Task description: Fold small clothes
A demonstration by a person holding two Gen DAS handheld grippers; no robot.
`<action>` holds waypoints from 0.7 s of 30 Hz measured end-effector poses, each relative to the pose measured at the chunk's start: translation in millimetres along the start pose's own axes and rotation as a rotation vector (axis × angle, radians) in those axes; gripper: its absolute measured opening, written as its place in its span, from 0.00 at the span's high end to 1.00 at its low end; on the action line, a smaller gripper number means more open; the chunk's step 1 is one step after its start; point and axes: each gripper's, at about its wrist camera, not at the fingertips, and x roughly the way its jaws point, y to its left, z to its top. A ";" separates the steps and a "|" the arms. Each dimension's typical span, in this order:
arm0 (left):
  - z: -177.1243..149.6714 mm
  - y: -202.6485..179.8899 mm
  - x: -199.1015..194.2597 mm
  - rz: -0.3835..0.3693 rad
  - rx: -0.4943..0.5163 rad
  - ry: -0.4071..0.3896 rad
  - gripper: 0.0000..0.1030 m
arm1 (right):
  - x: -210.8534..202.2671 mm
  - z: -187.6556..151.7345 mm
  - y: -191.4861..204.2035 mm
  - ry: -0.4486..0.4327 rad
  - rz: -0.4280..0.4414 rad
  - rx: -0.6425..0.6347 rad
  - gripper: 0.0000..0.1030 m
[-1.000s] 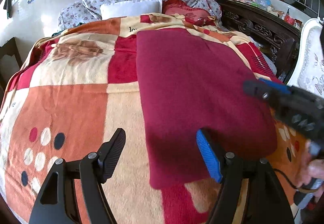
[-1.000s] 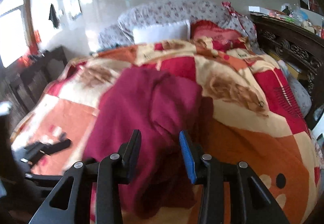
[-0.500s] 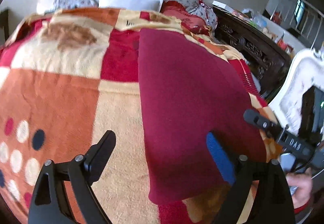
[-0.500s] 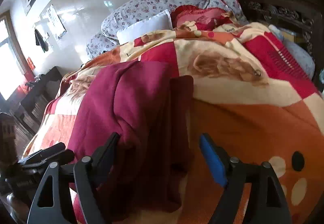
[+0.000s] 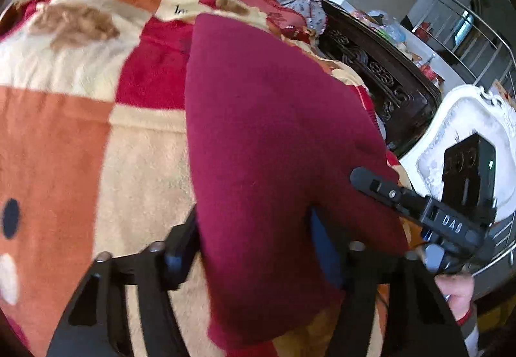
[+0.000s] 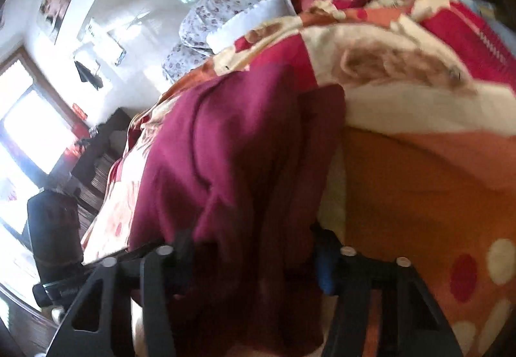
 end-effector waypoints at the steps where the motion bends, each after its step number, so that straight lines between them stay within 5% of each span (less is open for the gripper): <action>1: -1.6 -1.3 -8.5 -0.002 -0.001 0.000 0.50 | -3.1 0.5 4.7 0.000 0.008 0.001 0.48; 10: -54.7 1.6 -100.6 0.081 0.029 0.010 0.50 | -36.2 -51.7 84.3 0.081 0.118 -0.121 0.49; 15: -101.8 14.4 -100.8 0.184 0.034 0.069 0.43 | -27.2 -97.6 81.9 0.180 0.026 -0.083 0.36; 21: -101.3 -4.2 -123.0 0.329 0.113 -0.046 0.37 | -72.8 -90.9 94.3 0.032 0.020 -0.084 0.33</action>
